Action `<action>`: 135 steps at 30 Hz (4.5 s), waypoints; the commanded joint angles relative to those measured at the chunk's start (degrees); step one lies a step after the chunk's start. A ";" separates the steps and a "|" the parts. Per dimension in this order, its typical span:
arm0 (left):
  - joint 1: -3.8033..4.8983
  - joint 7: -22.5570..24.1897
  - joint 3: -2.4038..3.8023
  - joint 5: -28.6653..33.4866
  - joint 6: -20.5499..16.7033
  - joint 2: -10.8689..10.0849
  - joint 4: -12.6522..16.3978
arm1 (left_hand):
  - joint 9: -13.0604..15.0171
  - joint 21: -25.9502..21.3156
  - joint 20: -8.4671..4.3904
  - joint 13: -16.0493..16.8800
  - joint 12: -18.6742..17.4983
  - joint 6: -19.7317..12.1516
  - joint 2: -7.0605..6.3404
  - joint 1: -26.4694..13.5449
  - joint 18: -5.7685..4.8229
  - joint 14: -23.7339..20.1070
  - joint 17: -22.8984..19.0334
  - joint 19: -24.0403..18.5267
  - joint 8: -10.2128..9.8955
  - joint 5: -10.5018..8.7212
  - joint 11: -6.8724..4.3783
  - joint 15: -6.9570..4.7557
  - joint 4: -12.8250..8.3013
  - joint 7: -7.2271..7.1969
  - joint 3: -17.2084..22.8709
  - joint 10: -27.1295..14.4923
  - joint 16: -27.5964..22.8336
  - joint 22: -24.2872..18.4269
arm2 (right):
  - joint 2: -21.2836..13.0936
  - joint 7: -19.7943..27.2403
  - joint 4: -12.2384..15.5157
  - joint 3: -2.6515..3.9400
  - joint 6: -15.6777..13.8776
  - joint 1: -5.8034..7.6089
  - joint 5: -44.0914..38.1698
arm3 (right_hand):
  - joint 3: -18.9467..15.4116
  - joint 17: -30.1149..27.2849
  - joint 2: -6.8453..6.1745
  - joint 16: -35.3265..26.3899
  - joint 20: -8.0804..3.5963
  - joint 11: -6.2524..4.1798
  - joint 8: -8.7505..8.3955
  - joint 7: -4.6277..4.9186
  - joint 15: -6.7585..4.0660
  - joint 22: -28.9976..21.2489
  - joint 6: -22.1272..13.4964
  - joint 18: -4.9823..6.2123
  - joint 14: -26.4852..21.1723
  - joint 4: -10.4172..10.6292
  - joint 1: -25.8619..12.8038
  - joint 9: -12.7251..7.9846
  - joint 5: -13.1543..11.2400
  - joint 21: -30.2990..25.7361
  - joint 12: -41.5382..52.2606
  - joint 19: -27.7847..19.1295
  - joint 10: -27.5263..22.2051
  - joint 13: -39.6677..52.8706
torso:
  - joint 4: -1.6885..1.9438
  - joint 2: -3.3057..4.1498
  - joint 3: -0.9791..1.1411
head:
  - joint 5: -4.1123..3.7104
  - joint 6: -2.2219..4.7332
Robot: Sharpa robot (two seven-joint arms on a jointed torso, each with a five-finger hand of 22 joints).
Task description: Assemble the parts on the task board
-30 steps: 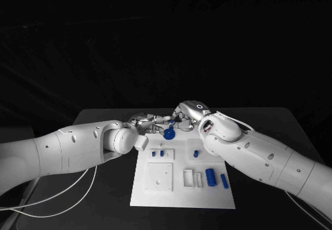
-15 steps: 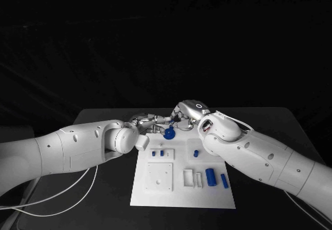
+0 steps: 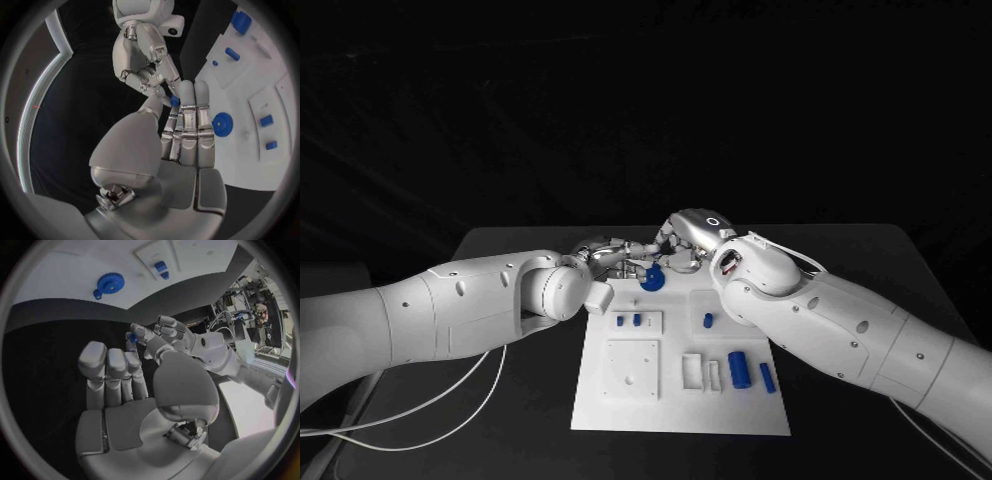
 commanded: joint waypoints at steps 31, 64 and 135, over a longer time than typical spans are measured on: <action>0.03 2.04 0.06 0.73 -0.19 0.62 -0.16 | 0.14 3.65 -1.19 -0.07 -0.21 6.33 1.38 -1.02 -0.35 -1.04 2.36 -2.15 0.17 -0.43 -1.94 -1.37 -3.76 -1.92 10.87 6.70 2.44 4.80 | 0.37 0.17 0.43 0.02 0.75 -0.16 0.01 | 0.23 0.10 -0.24 -0.47 -0.42 -0.32 -0.19 0.09 -0.33 6.22 -0.24 -0.54 0.03 0.31 0.07 -0.02 -0.20 0.04 -0.44 0.03 0.02 0.01 | 0.01 -0.01 -0.02 | 0.12 -0.16; 0.03 1.07 0.07 0.64 -1.06 0.50 -0.16 | 0.23 5.62 -2.35 0.00 -0.22 11.30 2.36 -0.09 -0.81 -0.31 5.18 -2.32 0.13 2.02 -3.57 -2.47 -7.25 -2.79 10.87 11.52 3.99 8.20 | 0.50 0.62 0.04 0.02 -1.40 -0.24 0.70 | 0.23 -2.00 -2.39 -3.57 0.49 0.76 -0.24 1.98 0.57 5.35 -8.36 0.22 -1.73 0.04 0.71 -0.19 -0.31 -4.60 -5.43 -1.04 -3.52 -4.85 | 0.03 0.00 -0.01 | 0.05 -0.21; -0.78 11.97 -0.75 -78.73 1.05 1.83 -12.70 | 0.17 5.90 -2.55 0.01 -0.21 11.89 3.19 0.84 -0.59 -0.21 6.89 -2.61 0.08 1.85 -3.66 -2.68 -10.01 -2.64 10.04 11.87 4.23 12.07 | -19.49 2.44 12.75 16.05 -6.34 -5.47 23.89 | 1.52 -2.89 -2.96 -3.99 0.67 1.12 -0.24 2.52 0.76 5.27 -8.58 0.48 -2.04 -0.58 0.57 -0.19 4.46 -5.85 -5.39 -0.91 -4.30 -6.81 | -1.45 -2.33 0.18 | 2.25 -1.54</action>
